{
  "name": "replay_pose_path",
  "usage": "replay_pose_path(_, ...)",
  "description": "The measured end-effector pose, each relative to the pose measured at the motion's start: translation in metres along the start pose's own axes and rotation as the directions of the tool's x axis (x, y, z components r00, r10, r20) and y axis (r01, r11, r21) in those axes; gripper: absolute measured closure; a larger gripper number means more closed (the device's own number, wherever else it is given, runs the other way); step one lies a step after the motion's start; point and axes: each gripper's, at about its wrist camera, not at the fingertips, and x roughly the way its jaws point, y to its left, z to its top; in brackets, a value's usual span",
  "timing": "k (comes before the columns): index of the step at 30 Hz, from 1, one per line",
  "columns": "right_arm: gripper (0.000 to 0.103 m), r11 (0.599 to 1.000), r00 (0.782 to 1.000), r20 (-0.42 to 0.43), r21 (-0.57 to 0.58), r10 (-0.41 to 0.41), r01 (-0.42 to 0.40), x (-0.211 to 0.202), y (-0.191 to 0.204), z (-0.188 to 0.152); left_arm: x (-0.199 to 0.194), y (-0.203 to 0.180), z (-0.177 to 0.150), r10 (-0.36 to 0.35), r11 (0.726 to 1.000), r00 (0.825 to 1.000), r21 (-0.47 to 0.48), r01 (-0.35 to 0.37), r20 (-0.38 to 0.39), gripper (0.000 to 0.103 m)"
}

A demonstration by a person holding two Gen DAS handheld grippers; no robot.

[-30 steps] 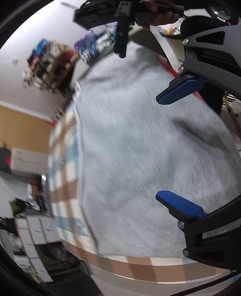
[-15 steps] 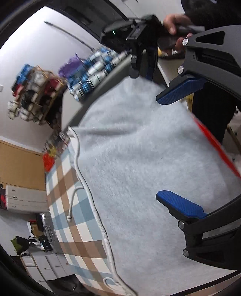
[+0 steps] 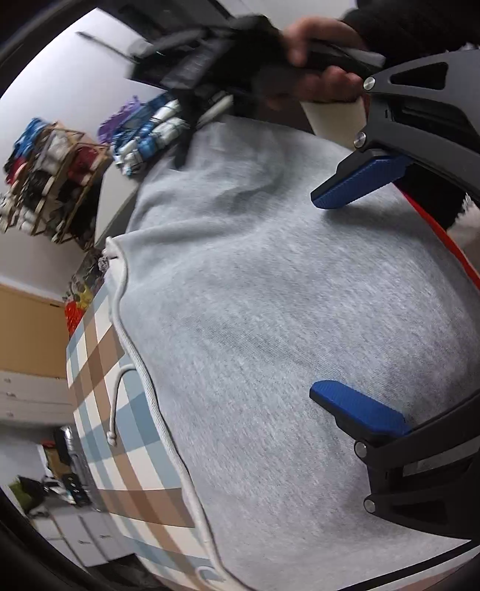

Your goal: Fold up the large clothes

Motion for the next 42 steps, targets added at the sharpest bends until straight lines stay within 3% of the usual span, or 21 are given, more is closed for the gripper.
replay_pose_path(4,0.0,0.981,0.991,0.105,-0.181,0.087,-0.067,-0.023,0.031,-0.003,0.0,-0.002,0.001,0.01,1.0,1.0,0.013,-0.01,-0.007,0.012)
replay_pose_path(8,0.0,0.923,0.977,0.171,-0.381,0.126,-0.052,-0.034,0.061,-0.021,-0.003,0.002,0.001,-0.012,1.0,1.0,-0.012,0.012,-0.008,0.012)
replay_pose_path(10,0.0,0.912,0.977,0.19,-0.41,0.093,-0.007,-0.035,0.061,-0.028,-0.004,0.002,0.001,-0.013,1.0,1.0,-0.019,0.013,-0.008,0.012)
replay_pose_path(14,0.0,0.941,0.972,0.234,-0.333,0.022,0.059,-0.039,0.043,-0.022,-0.003,0.002,0.0,-0.011,1.0,1.0,-0.012,0.011,-0.007,0.012)
replay_pose_path(17,0.0,0.967,0.949,0.314,-0.231,-0.027,0.104,-0.053,0.027,-0.006,-0.002,0.002,0.001,-0.01,1.0,1.0,-0.011,0.01,-0.004,0.012)
replay_pose_path(21,0.0,0.978,0.937,0.348,-0.184,-0.025,0.094,-0.075,0.018,0.005,-0.002,0.004,0.001,-0.019,1.0,1.0,-0.017,0.019,-0.003,0.012)
replay_pose_path(25,0.0,0.962,0.964,0.249,-0.226,-0.096,0.154,-0.088,0.019,-0.005,-0.004,0.007,0.002,-0.032,0.999,0.999,-0.034,0.032,-0.004,0.012)
replay_pose_path(28,0.0,0.968,0.988,0.13,-0.225,-0.082,0.11,-0.09,0.011,-0.026,-0.004,0.008,0.002,-0.036,0.998,0.999,-0.046,0.036,-0.005,0.012)
replay_pose_path(31,0.0,0.985,0.997,0.007,-0.154,-0.077,0.077,-0.075,-0.002,-0.04,-0.004,0.009,0.003,-0.042,0.997,0.999,-0.058,0.042,-0.003,0.012)
replay_pose_path(35,0.0,0.999,0.991,-0.135,-0.045,0.003,-0.009,-0.044,-0.012,-0.044,-0.006,0.011,0.001,-0.055,0.996,0.998,-0.068,0.055,0.002,0.012)
replay_pose_path(42,0.0,0.997,0.971,-0.234,0.046,-0.045,0.058,-0.021,-0.014,-0.035,-0.01,0.015,-0.001,-0.075,0.994,0.997,-0.085,0.074,0.0,0.012)
